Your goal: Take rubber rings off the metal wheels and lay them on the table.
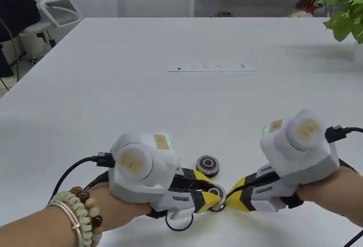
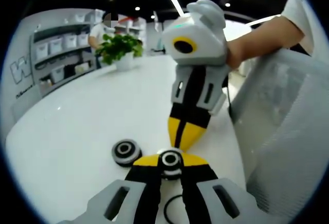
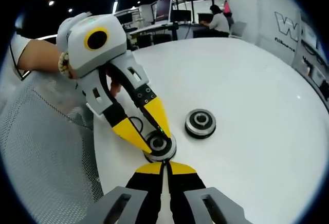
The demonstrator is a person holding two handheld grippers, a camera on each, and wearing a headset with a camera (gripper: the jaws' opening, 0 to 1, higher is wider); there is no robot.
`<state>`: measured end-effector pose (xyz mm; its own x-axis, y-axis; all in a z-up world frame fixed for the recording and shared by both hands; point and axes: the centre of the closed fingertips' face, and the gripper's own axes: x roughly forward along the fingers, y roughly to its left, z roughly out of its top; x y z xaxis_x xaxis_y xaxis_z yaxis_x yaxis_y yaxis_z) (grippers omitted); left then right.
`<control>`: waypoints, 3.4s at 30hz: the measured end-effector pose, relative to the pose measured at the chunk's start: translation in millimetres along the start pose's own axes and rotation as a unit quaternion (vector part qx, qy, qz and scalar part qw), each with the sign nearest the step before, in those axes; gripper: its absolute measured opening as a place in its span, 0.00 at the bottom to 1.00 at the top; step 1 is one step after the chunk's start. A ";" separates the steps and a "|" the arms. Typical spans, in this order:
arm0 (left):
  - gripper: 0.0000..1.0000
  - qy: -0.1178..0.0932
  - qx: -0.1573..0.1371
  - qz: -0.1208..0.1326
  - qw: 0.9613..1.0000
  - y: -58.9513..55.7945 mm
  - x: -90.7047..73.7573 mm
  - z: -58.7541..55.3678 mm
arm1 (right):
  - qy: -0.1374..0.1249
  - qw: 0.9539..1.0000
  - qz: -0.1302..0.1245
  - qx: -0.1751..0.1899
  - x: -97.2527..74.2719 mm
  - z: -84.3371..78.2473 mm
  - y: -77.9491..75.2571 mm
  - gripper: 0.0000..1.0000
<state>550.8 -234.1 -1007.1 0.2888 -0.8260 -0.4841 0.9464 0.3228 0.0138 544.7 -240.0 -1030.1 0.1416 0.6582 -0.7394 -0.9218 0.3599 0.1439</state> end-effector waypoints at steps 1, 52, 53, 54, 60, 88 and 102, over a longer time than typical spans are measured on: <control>0.15 0.000 0.000 0.000 1.000 0.0 0.0 0.0 | 0.000 1.000 0.001 0.008 -0.4 0.0 -0.2 0.00; 0.14 -0.010 0.006 -0.004 1.000 0.7 -1.9 -0.2 | -0.050 0.972 0.048 0.225 -10.3 9.6 -2.0 0.00; 0.14 -0.010 0.006 -0.004 1.000 0.9 -1.8 -0.3 | -0.050 0.972 0.048 0.225 -10.3 9.7 -1.9 0.00; 0.14 -0.010 0.006 -0.004 1.000 0.9 -1.8 -0.4 | -0.050 0.972 0.048 0.224 -10.4 9.7 -1.8 0.00; 0.14 -0.009 0.011 -0.002 1.000 1.0 -1.6 -0.8 | -0.048 0.973 0.046 0.219 -9.9 9.9 -1.6 0.00; 0.14 -0.006 0.023 0.006 1.000 0.6 -1.4 -0.6 | -0.061 0.971 0.044 0.225 -12.2 15.8 4.1 0.00; 0.14 -0.008 0.021 0.006 1.000 1.4 -1.6 -0.9 | -0.064 0.972 0.050 0.222 -11.3 19.2 6.2 0.00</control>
<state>551.5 -231.9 -1007.2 0.3028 -0.8292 -0.4698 0.9478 0.3136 0.0574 544.3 -232.5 -1008.1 0.1287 0.7708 -0.6239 -0.6912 0.5209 0.5009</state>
